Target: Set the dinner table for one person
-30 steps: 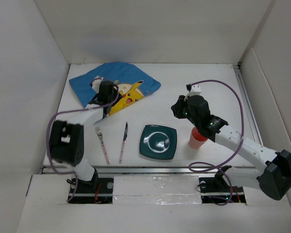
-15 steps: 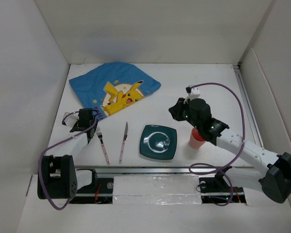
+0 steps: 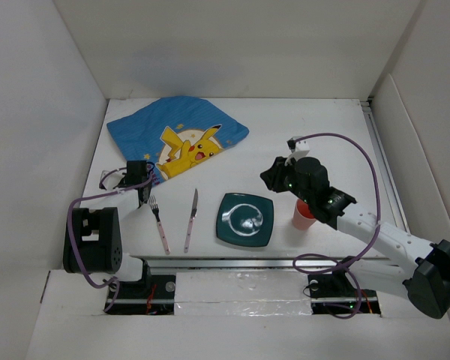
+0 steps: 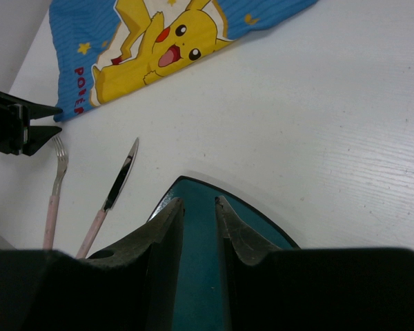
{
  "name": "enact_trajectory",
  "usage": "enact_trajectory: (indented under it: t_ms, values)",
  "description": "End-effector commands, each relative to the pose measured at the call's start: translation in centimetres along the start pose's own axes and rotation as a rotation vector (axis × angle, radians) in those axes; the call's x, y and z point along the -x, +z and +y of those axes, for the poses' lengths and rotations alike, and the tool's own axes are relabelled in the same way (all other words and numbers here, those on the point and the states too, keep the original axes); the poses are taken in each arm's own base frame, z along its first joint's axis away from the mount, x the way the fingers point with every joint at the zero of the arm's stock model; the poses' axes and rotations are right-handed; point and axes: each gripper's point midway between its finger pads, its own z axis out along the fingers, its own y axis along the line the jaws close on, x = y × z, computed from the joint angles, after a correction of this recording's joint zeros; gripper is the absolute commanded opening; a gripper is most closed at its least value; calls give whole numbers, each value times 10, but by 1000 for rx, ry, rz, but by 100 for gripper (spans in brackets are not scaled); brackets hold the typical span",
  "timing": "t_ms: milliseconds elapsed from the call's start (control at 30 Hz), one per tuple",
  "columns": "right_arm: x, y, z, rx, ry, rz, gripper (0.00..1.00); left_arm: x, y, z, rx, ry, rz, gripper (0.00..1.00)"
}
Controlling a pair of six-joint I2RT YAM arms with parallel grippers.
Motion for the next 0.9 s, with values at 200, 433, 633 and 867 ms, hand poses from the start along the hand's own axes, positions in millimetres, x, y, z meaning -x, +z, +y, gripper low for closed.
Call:
enact_trajectory:
  t_ms: [200, 433, 633, 867]
  values:
    - [21, -4, 14, 54, -5, -73, 32, 15, 9, 4, 58, -2, -75, 24]
    - [25, 6, 19, 60, 1, -77, 45, 22, 5, -10, 18, 22, -94, 0]
    - [46, 51, 27, 6, 53, -74, 59, 50, -35, -54, -139, 46, -131, 0]
    - [59, 154, 22, -146, 195, -38, 54, 48, -63, -73, -301, 79, -86, 0]
